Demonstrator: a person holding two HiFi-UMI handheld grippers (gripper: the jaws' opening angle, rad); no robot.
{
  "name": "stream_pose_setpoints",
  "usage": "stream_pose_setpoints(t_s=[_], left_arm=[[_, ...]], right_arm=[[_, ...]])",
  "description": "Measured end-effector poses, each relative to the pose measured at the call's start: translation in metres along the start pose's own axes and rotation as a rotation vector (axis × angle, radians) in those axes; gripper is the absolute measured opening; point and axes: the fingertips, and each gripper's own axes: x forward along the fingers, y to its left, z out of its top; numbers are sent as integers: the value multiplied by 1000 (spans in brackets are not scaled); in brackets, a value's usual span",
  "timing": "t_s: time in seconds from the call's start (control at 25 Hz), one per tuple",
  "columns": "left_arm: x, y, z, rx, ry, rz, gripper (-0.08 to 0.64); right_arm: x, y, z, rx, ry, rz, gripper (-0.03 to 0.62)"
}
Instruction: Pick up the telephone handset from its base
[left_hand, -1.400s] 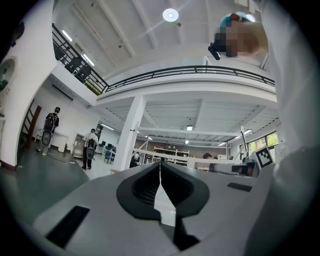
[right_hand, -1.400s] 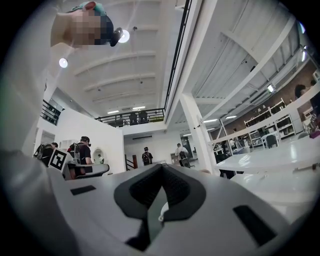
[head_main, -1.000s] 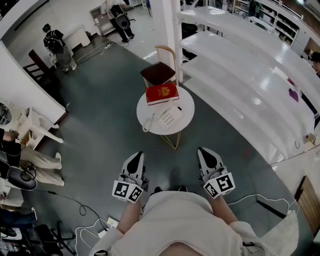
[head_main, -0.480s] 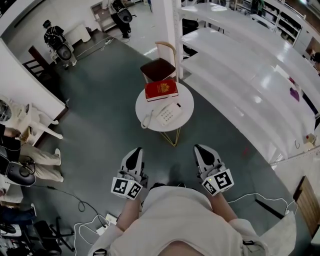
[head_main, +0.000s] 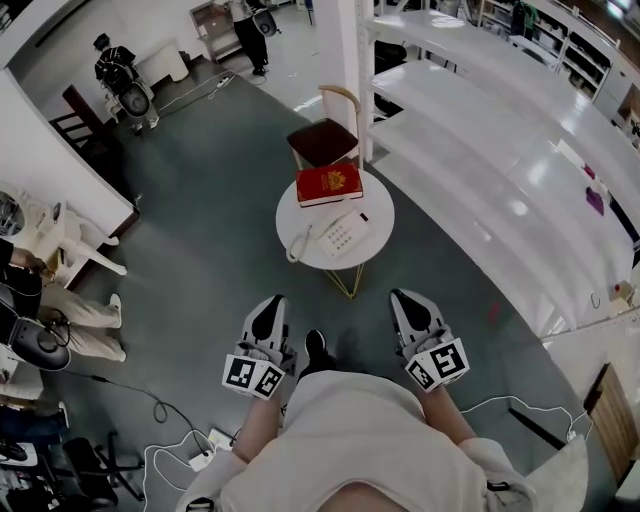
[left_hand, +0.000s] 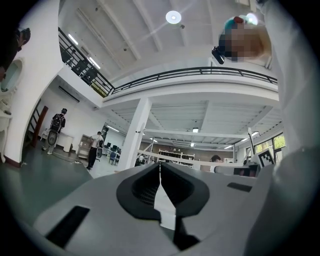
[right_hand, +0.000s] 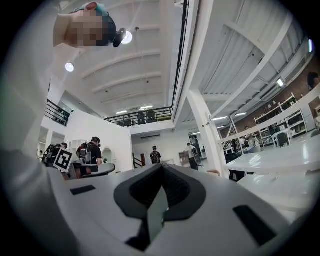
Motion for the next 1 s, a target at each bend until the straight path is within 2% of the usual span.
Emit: stream_pose_setpoints(t_s=[0.28, 0.48, 0.72, 1.0], left_arm=[[24, 35, -4, -3, -1, -1, 23], [63, 84, -9, -25, 15, -10, 23], [130, 149, 2, -32, 31, -62, 23], [194, 219, 18, 9, 63, -140, 23]], right_arm=[[40, -14, -5, -18, 11, -3, 9], [93, -30, -14, -26, 30, -23, 9], [171, -57, -12, -41, 44, -75, 9], [253, -85, -5, -46, 18, -157, 9]])
